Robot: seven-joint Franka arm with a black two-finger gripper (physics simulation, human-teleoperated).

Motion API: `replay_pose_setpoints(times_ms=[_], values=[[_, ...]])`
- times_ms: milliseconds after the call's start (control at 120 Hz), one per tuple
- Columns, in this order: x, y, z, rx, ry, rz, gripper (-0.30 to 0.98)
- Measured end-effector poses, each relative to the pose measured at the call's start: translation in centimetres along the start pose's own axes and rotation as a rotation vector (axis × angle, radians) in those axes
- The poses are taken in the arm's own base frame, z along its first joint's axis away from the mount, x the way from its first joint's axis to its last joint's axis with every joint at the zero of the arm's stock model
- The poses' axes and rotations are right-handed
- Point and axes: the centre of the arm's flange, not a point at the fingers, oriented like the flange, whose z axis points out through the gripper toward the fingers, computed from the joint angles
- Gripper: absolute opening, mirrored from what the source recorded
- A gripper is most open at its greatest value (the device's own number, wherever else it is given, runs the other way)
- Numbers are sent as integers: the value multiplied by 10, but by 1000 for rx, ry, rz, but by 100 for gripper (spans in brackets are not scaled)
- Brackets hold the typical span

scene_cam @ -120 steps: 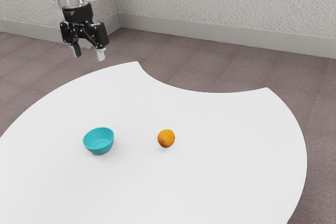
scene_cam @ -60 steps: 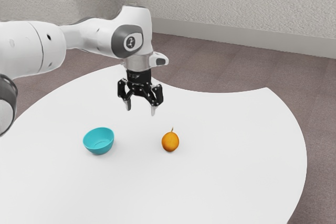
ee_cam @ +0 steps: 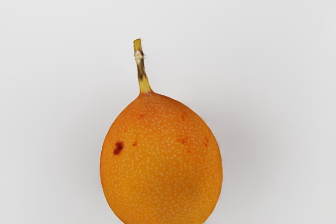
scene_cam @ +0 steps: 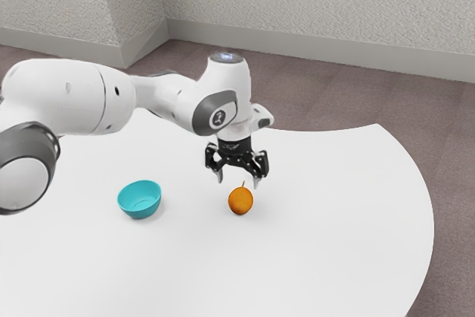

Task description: Place the pear in the bowl.

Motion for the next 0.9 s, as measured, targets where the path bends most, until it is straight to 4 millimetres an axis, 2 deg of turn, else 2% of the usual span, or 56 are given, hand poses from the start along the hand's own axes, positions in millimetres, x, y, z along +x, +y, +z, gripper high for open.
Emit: replay_pose_setpoints(times_ms=[233, 342, 425, 900], values=[[-4, 14, 26, 20, 35, 34, 67], [-3, 10, 35, 20, 37, 27, 67], [-6, 3, 49, 20, 34, 18, 67], [4, -3, 67, -9, 98, 5, 63]])
